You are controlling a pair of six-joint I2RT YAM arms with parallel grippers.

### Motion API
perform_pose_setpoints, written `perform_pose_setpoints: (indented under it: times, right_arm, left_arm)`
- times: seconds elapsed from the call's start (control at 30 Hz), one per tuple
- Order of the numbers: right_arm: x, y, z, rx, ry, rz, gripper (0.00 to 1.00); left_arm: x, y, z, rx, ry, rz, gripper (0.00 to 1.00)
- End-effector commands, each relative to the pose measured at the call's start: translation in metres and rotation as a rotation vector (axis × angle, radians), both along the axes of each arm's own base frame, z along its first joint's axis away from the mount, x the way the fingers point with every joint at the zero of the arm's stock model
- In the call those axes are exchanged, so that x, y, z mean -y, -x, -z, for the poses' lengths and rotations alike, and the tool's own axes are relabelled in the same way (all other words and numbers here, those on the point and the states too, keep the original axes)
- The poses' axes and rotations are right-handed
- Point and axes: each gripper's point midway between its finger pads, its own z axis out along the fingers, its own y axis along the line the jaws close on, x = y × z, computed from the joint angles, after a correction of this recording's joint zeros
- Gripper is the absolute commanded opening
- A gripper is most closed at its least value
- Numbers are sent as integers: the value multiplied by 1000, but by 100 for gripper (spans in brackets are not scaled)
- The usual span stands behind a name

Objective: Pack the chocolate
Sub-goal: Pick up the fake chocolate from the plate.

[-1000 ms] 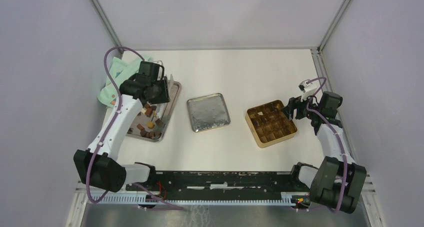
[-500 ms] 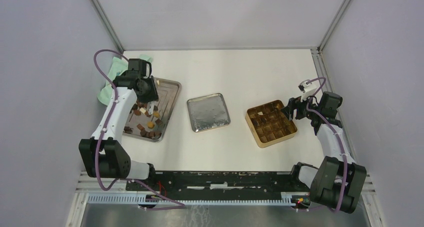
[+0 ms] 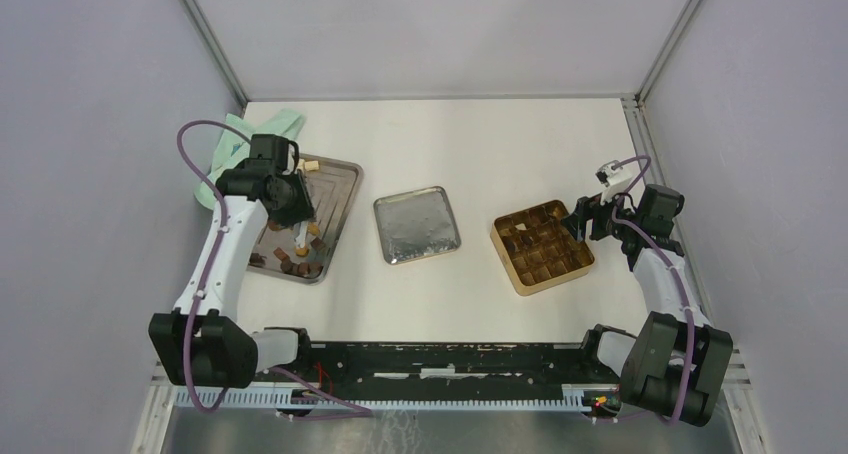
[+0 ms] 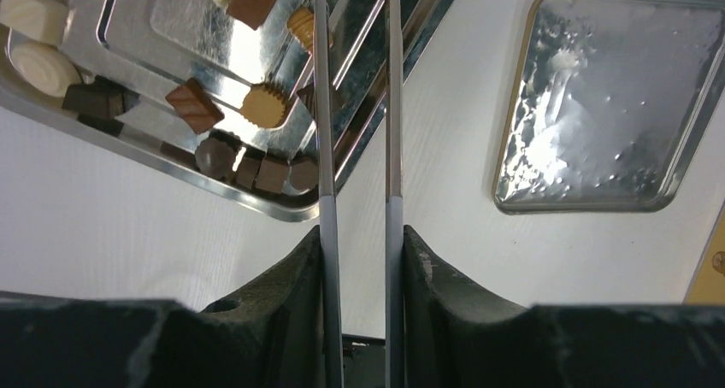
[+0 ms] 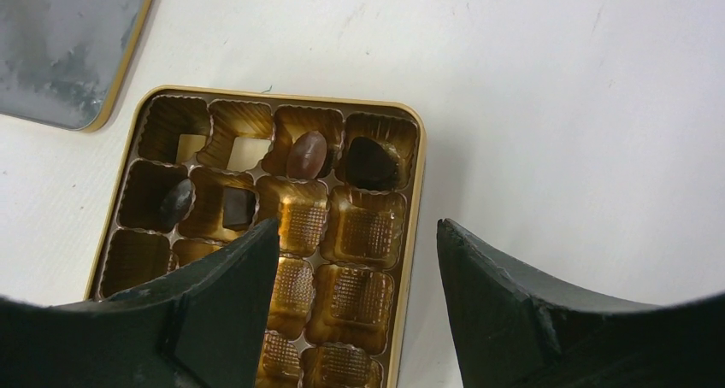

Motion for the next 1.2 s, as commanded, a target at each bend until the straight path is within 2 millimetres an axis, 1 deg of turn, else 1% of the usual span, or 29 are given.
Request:
perform_pose_setpoints:
  times: [0.0,0.1,0.2,0.37,0.5,0.63,0.7,1.0,1.17]
  right_arm:
    - [-3,-4,-9,48,-7,-25,73]
    - [-4,-3,-9,52,-14,-29,73]
    - [-5,-3,-9,56,-17,-29,73]
    - [-6,-1,-10,62,-17,-30,73]
    - [-6,-1,-11,67,-17,-29,73]
    - [-5,-1,-10,67,-15,-27,74]
    - [-6,0,-9,68,-18,-29,74]
    - [-6,-1,-8,62,-23,-31,74]
    - [-6,0,-8,66,-17,-30,74]
  left_arm:
    - [-1,22,8,-55,27,-85,40]
    - [1,28,16,-102,37,-97,40]
    - [5,29,16,-115,59,-104,40]
    - [3,33,24,-146,47,-101,40]
    - [6,43,32,-202,56,-88,40]
    - [1,53,35,-218,30,-95,41]
    - [1,55,39,-221,31,-99,41]
    - [4,42,45,-209,47,-100,42]
    - [5,41,46,-217,53,-90,43]
